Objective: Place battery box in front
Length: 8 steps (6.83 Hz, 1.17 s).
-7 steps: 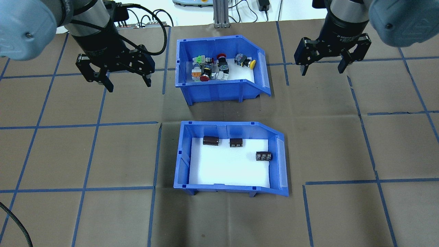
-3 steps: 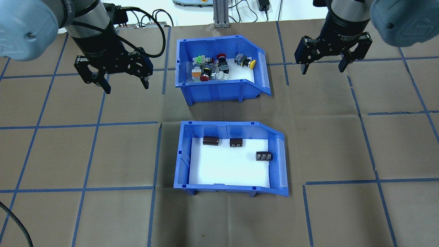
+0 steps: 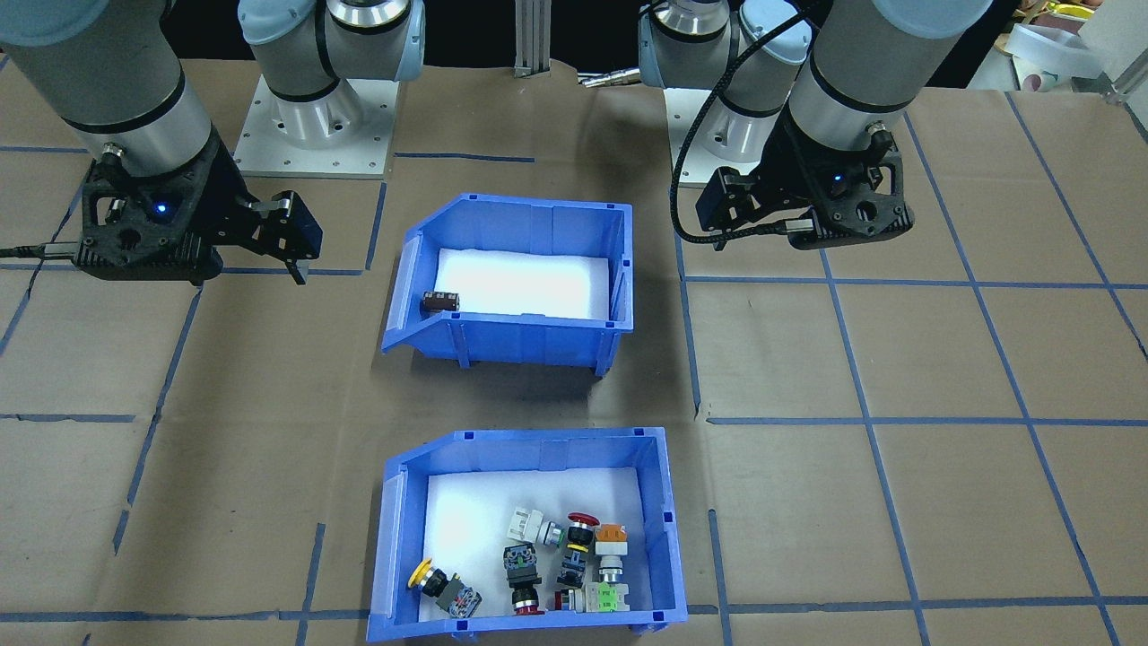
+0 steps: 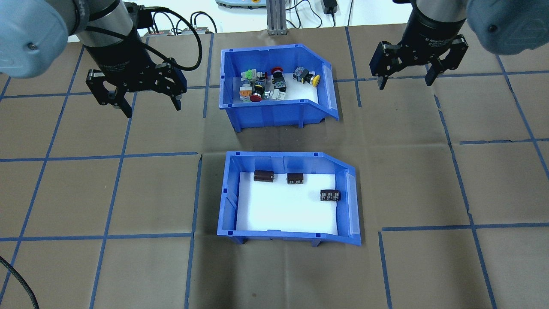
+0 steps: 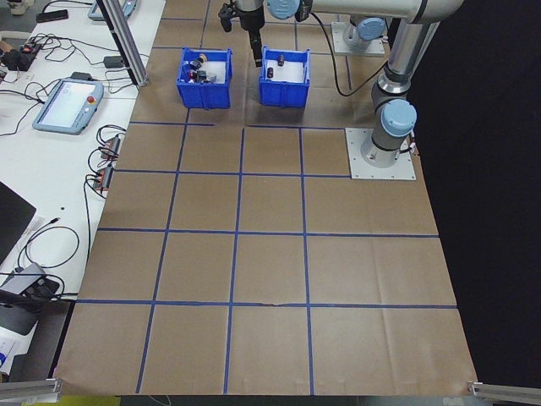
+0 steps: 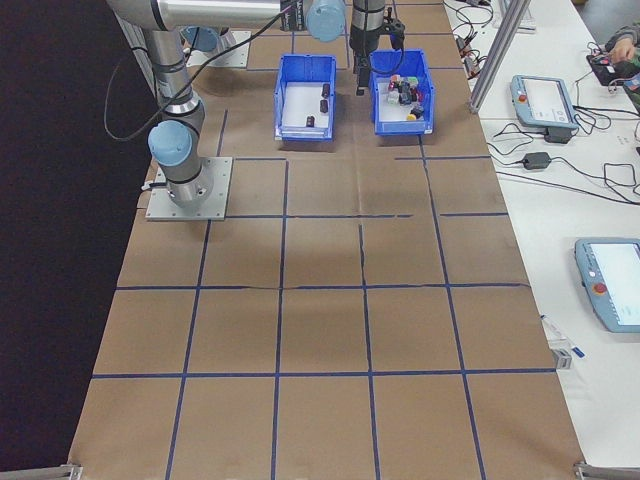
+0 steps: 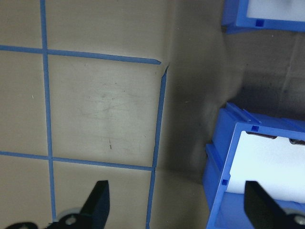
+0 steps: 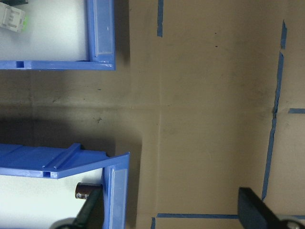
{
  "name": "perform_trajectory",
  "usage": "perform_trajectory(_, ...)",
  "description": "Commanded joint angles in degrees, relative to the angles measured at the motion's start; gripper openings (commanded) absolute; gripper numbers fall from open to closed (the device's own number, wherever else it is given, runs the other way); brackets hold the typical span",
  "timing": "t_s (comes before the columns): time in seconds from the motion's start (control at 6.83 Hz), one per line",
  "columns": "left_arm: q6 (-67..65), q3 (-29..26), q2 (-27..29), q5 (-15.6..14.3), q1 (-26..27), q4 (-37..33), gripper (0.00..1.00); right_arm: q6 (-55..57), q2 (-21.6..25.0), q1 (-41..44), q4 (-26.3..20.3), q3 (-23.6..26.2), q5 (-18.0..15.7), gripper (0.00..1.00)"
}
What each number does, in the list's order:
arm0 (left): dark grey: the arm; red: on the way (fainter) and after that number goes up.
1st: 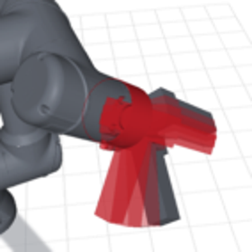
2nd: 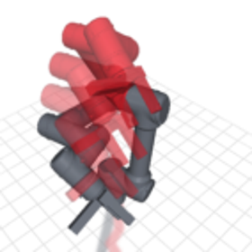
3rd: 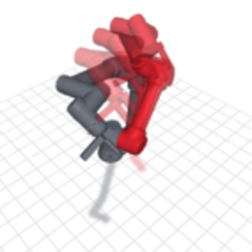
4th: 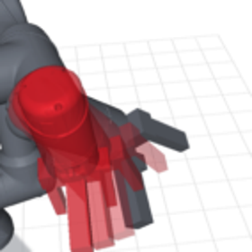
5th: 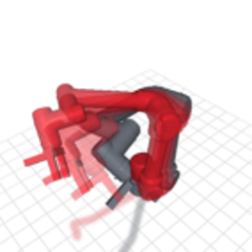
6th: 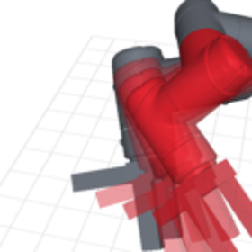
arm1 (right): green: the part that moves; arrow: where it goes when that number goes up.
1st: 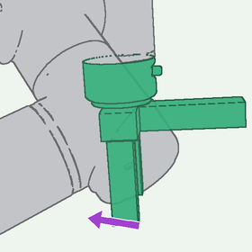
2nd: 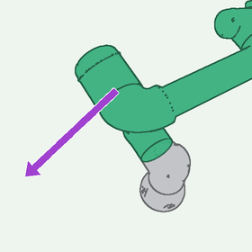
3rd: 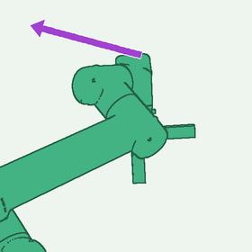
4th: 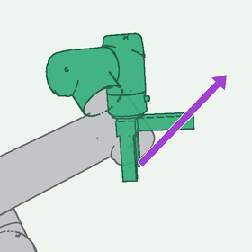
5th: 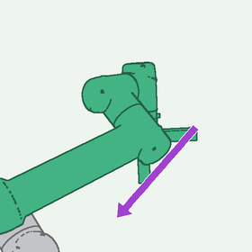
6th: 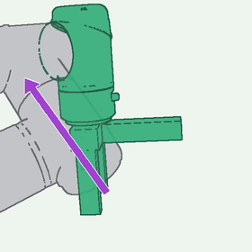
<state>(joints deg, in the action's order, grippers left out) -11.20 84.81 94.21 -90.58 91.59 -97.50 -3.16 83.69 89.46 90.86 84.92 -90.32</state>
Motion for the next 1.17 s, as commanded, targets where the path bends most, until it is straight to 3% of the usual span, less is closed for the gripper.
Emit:
perform_trajectory(0.0,-7.7,0.3,-0.9,0.0,0.5,-0.3,1.00,-5.5,-2.8,0.3,0.0,-3.8,0.3,1.00)
perform_trajectory(0.59,-36.2,13.7,-10.3,1.3,1.1,0.3,1.00,-13.7,-15.4,5.2,-1.0,-16.9,0.3,1.00)
perform_trajectory(0.88,-60.0,18.2,-13.2,7.6,5.2,0.5,0.99,-18.0,-18.3,9.7,-1.1,-19.2,0.3,1.00)
perform_trajectory(1.02,-69.0,18.8,-12.6,7.6,10.0,1.1,0.99,-22.2,-18.5,11.4,-0.7,-19.1,0.3,1.00)
